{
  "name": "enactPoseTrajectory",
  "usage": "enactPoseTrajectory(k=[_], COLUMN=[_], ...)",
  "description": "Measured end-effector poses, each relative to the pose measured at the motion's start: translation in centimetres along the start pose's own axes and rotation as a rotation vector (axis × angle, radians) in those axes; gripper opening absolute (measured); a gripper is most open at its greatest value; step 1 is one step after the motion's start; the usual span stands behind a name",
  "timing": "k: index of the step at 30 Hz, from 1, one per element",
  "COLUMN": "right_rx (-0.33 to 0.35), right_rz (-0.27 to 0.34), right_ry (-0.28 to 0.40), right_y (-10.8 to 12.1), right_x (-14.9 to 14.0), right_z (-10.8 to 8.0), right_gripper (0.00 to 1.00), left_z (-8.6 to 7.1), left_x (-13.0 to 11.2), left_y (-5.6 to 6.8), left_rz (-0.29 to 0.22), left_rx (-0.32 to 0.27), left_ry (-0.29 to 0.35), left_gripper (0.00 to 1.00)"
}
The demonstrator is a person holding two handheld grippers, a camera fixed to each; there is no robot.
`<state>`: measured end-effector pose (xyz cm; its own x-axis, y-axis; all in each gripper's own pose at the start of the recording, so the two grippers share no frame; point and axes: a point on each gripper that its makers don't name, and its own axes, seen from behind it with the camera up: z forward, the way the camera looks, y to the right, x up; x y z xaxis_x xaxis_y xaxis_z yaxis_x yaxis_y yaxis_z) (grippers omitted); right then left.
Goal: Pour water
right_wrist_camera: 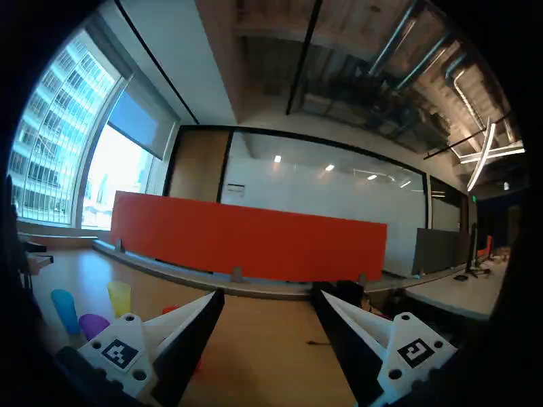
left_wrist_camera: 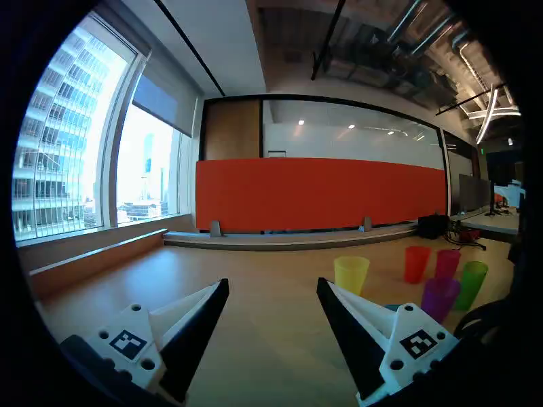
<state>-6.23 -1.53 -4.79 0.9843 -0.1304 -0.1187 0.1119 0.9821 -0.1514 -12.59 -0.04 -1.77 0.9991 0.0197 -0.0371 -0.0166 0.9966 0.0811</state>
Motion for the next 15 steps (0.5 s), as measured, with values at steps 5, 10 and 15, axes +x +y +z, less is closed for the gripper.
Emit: enactPoseTrajectory(k=[5, 10, 15], right_rx=[0.005, 0.003, 0.009], right_rz=[0.011, 0.036, 0.078], right_ry=[-0.014, -0.037, -0.051], right_y=[-0.3, -0.6, -0.8], right_x=[-1.8, -4.2, -5.9], right_z=[0.4, 0.5, 0.5], right_gripper=[1.0, 1.0, 1.0], left_z=[0.0, 0.1, 0.1], left_x=[0.0, 0.0, 0.0], left_y=[0.0, 0.1, 0.0], left_rz=[0.0, 0.0, 0.0], left_rx=[0.0, 0.0, 0.0], left_ry=[0.0, 0.0, 0.0], left_gripper=[0.96, 0.96, 0.96])
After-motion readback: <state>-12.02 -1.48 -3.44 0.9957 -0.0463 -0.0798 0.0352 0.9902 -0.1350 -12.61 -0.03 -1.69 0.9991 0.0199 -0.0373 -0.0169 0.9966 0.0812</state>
